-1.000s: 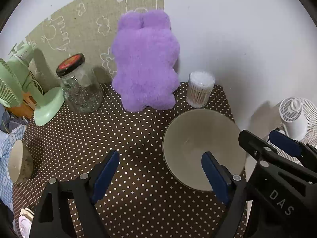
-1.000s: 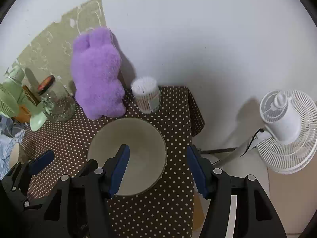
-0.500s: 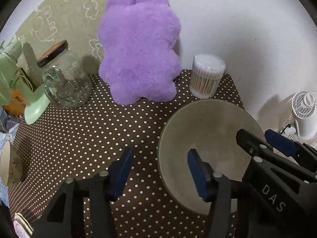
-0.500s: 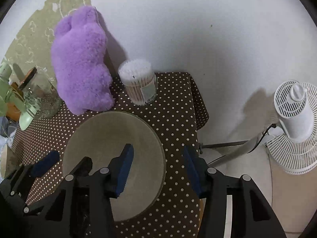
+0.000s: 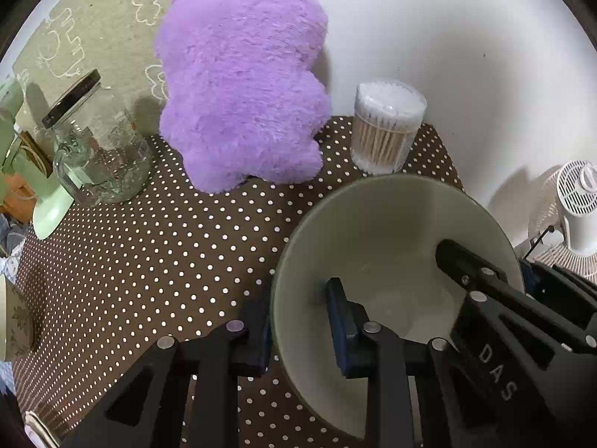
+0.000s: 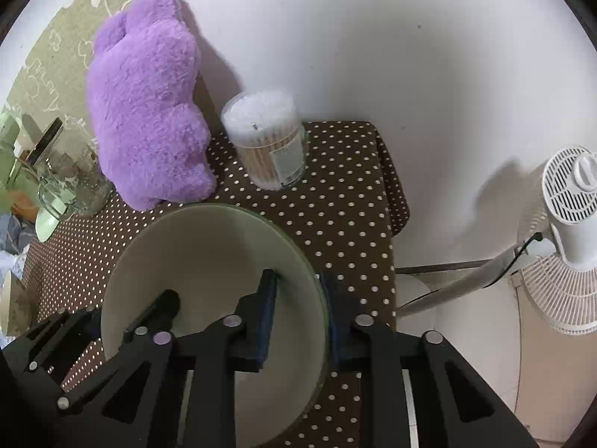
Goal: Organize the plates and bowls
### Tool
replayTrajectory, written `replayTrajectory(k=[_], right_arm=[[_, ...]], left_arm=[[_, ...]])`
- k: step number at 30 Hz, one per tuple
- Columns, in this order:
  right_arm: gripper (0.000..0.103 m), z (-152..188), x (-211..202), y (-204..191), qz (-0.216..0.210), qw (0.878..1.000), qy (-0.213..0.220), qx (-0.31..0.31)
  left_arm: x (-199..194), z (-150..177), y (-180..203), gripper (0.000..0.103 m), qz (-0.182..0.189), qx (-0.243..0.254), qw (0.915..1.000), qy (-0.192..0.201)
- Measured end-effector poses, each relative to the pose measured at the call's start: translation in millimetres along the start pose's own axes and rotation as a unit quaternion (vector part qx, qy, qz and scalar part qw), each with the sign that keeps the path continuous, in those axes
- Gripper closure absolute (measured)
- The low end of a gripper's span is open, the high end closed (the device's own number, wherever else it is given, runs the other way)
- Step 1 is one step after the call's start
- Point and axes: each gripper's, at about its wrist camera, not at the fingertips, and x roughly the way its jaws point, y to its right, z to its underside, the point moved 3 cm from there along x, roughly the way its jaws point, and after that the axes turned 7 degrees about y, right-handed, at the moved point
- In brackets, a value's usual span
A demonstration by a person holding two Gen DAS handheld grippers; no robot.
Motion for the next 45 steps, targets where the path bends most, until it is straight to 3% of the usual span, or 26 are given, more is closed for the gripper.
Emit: replayTrajectory(k=[10, 15, 45], right_arm=[[0.077, -2.0, -2.4, 0.1, 0.005, 1.0, -0.004, -0.004], [0.077, 6.7, -13.9, -0.4, 0.0, 1.0, -0.01, 0.002], [0.077, 24.9, -151.9, -39.2, 0.011, 0.999, 0.054, 0.002]], left_arm=[[-3.9, 3.3, 8.8, 0.079, -0.008, 0.025, 0.9996, 0.009], [-18.3, 15.2, 7.0, 0.079, -0.011, 0.015, 0.9998, -0.001], [-153.6, 33.5, -23.5, 0.079, -0.001, 0.006, 0.9977, 0.067]])
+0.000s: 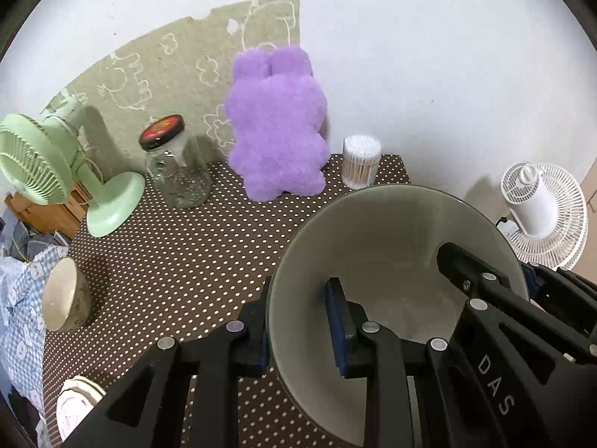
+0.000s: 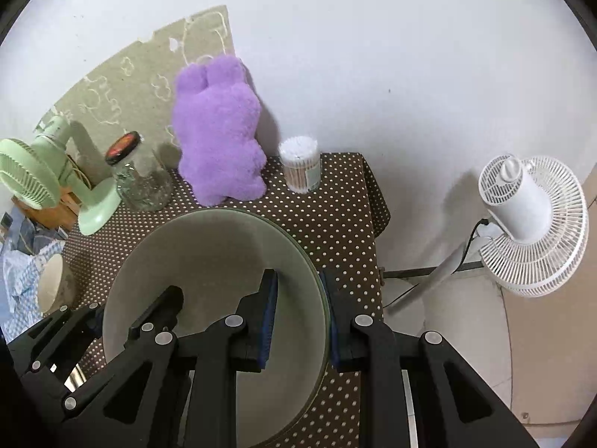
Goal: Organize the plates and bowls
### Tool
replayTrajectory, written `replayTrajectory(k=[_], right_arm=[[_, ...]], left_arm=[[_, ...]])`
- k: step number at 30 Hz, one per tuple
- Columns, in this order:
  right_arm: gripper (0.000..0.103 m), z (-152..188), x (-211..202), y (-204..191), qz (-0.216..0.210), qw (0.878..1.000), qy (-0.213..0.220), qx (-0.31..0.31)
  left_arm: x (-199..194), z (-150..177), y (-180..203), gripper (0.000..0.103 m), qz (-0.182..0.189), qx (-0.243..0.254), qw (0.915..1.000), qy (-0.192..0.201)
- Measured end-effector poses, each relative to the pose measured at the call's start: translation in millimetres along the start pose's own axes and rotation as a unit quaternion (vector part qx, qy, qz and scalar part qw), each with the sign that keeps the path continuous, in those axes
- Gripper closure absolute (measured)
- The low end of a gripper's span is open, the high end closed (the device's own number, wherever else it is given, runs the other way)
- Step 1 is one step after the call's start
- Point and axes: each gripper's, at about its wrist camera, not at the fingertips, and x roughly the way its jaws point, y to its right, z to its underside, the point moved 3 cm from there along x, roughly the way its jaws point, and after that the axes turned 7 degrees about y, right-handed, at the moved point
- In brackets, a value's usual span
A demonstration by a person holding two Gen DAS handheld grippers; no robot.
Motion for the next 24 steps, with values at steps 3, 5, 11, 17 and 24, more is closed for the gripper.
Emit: replayTrajectory(k=[3, 5, 11, 17, 24], right_arm=[[0.077, 2.8, -16.2, -9.2, 0.003, 1.0, 0.005, 0.002], [0.077, 5.6, -26.1, -13.9, 0.006, 1.0, 0.007, 0.004], [0.077, 15.9, -56.6, -33.0, 0.014, 1.0, 0.017, 0.007], [0.077, 32.1, -82.9, -53.8, 0.019, 1.0, 0.022, 0.008], [0.077, 55.9, -109.0, -77.5, 0.026, 0.999, 0.025, 0.007]], left_arm=[[-12.7, 3.6, -5.0, 0.079, 0.003, 0.002, 1.0, 0.003], [-22.7, 5.8, -9.4, 0.079, 0.006, 0.004, 1.0, 0.006], [-50.5, 16.3, -25.5, 0.079, 0.017, 0.003, 0.9997, 0.015], [-75.7, 32.5, -45.5, 0.079, 0.022, 0.005, 0.9995, 0.021], [-99.9, 52.5, -65.5, 0.078, 0.029, 0.009, 0.9993, 0.022]])
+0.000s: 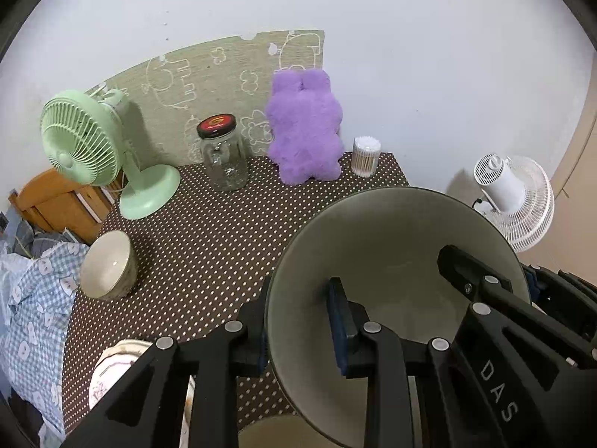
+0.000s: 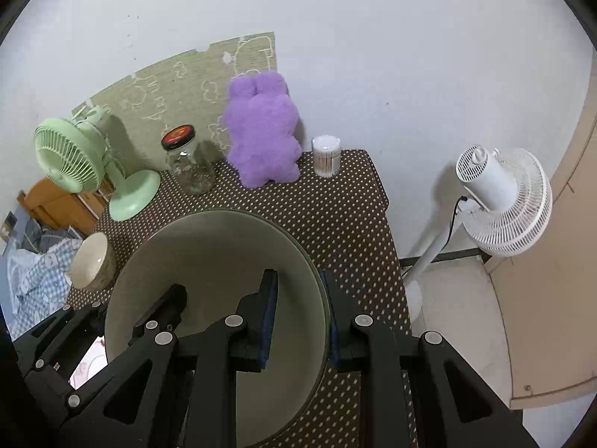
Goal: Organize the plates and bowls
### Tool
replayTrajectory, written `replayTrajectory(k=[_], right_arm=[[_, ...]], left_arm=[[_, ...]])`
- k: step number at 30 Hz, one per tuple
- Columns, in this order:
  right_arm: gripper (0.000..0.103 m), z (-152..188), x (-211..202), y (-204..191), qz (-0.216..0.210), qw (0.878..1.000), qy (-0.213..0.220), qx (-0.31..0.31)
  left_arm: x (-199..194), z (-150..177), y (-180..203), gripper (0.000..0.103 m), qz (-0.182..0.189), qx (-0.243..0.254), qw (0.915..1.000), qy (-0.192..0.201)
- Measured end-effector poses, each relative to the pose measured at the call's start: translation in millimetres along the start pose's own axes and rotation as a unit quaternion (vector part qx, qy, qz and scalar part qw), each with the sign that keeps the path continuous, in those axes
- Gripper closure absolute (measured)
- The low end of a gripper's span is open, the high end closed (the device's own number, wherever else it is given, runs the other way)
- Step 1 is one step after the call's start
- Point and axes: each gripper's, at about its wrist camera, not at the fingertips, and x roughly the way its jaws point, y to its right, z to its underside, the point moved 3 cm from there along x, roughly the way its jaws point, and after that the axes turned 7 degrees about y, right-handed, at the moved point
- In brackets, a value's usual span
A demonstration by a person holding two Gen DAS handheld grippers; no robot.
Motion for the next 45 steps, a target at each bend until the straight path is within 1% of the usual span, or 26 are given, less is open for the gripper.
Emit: replayTrajectory(k=[7, 16, 23, 26, 33, 36, 41, 45], right_arm=[[0.077, 29.8, -24.4, -19.2, 0.004, 1.0, -0.001, -0.005], [0.077, 73.5, -33.7, -38.8, 0.01, 1.0, -0.019, -0.006], [0.077, 104.5, -36.7, -51.1, 0.014, 0.999, -0.031, -0.005], [0.077, 117.1, -34.8, -55.3, 0.016, 0.999, -0.04, -0.004], [0.077, 147.5, -21.7, -59.5, 0.027, 0.997, -0.074, 0.0], [0.077, 154.1, -17.1, -59.7, 0.031, 0.996, -0.084, 0.001], [0.077, 162.5, -9.8, -60.4, 0.031, 0.995, -0.097, 0.007], [0.077, 165.0, -3.0, -61.8, 0.037, 0.994, -0.102, 0.002]], left_arm=[[-19.1, 26.2, -16.3, 0.076, 0.003, 0.004, 1.0, -0.002], [-30.7, 68.4, -37.0, 0.076, 0.011, 0.005, 0.9995, -0.028], [-32.0, 96.0, -47.7, 0.076, 0.017, 0.006, 0.9985, -0.051], [-29.5, 109.4, -50.6, 0.076, 0.02, 0.008, 0.9977, -0.064], [-18.9, 137.8, -53.6, 0.076, 0.028, 0.016, 0.9948, -0.097], [-15.0, 144.8, -54.5, 0.076, 0.03, 0.016, 0.9938, -0.106], [-11.8, 148.2, -58.0, 0.076, 0.022, 0.024, 0.9942, -0.102], [-1.2, 156.2, -60.6, 0.076, 0.031, 0.012, 0.9911, -0.129]])
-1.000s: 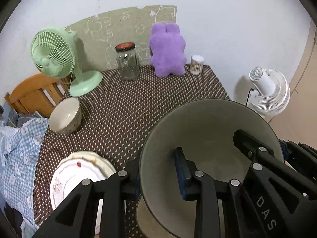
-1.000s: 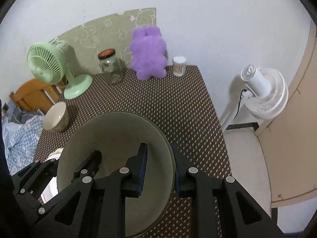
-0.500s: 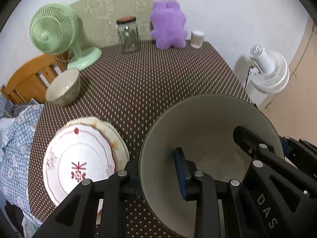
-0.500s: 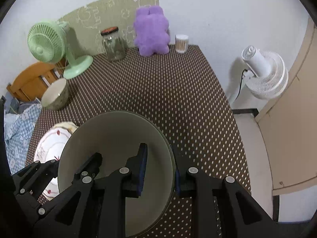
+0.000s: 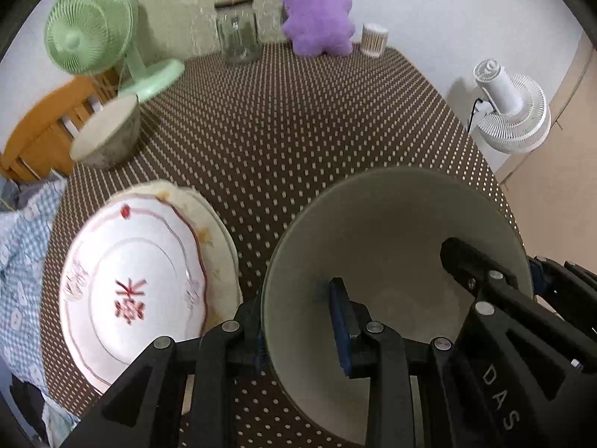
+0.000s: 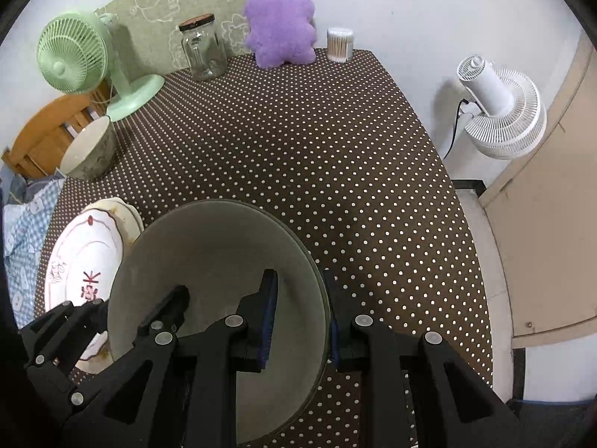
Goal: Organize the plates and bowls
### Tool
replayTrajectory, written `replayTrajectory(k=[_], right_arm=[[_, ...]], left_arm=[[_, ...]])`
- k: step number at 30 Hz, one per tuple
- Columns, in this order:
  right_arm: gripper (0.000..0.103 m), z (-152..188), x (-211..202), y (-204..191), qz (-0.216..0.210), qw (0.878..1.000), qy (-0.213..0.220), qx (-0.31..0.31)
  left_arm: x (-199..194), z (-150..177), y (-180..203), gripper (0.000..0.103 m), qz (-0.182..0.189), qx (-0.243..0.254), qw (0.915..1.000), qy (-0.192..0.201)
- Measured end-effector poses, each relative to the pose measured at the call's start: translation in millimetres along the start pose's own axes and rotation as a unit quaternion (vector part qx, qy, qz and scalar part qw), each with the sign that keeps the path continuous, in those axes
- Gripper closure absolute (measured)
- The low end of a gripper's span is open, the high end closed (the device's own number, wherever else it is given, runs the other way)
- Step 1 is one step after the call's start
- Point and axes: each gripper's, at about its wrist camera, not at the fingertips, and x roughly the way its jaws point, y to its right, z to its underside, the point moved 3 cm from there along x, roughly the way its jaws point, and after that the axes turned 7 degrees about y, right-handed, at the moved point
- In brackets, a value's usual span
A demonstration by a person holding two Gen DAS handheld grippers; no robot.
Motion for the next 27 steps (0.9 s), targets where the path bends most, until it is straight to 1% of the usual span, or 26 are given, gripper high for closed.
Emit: replayTrajectory(k=[2, 8, 10, 11, 13, 18, 19, 20, 22, 23, 24, 25, 27], right_arm=[[0.077, 2.1, 3.9, 0.3, 0.001, 1.0, -0.005, -0.001], [0.077, 0.6, 6.6, 0.7, 0.011, 1.0, -0.001, -0.004], [0.077, 0.7, 7.3, 1.4, 0.017, 1.0, -0.002, -0.005], [0.075, 0.7, 7.7, 2.0, 0.019, 1.0, -0.004, -0.007], [0.075, 2.3, 9.2, 2.6, 0.021, 1.0, -0.01, -0.005], [0.073, 2.9, 8.2, 0.4, 0.023, 1.0, -0.011, -0.006], [0.072, 2.6, 8.2, 0.3, 0.022, 1.0, -0.011, -0.008], [0.068, 2.2, 8.3, 0.3, 0.018, 1.0, -0.012, -0.009], [0.059, 0.9, 5.7, -1.0, 0.008, 1.0, -0.011, -0.012], [0.05, -0.9, 2.7, -1.8, 0.006, 1.0, -0.008, -0.014], [0.041, -3.1, 0.0, -2.5, 0.003, 1.0, -0.005, -0.016], [0.038, -7.0, -5.0, -3.6, -0.003, 1.0, 0.002, -0.019], [0.034, -12.5, -11.8, -6.2, -0.015, 0.999, 0.013, -0.026]], left_arm=[[2.4, 2.3, -0.3, 0.076, 0.003, -0.001, 1.0, -0.002], [7.8, 4.0, 0.8, 0.076, 0.015, -0.005, 0.9998, -0.011], [8.6, 3.9, 1.4, 0.077, 0.012, -0.002, 0.9999, -0.012], [8.0, 4.0, 1.5, 0.077, 0.011, 0.002, 0.9999, -0.007], [6.2, 4.0, 2.1, 0.077, 0.005, 0.008, 1.0, 0.001], [5.7, 4.4, 0.2, 0.076, 0.011, 0.009, 0.9999, 0.004], [5.2, 4.3, 0.2, 0.073, 0.015, 0.008, 0.9998, 0.003], [4.1, 4.2, 0.3, 0.071, 0.022, 0.007, 0.9997, 0.001], [-0.2, 2.1, 0.2, 0.061, 0.027, 0.004, 0.9996, 0.003], [-3.6, 0.1, -0.6, 0.058, 0.028, 0.002, 0.9996, 0.005], [-7.3, -2.3, -1.6, 0.048, 0.029, -0.002, 0.9995, 0.007], [-10.4, -4.4, -2.7, 0.042, 0.03, -0.006, 0.9995, 0.009], [-20.1, -11.3, -5.3, 0.037, 0.031, -0.012, 0.9992, 0.024]])
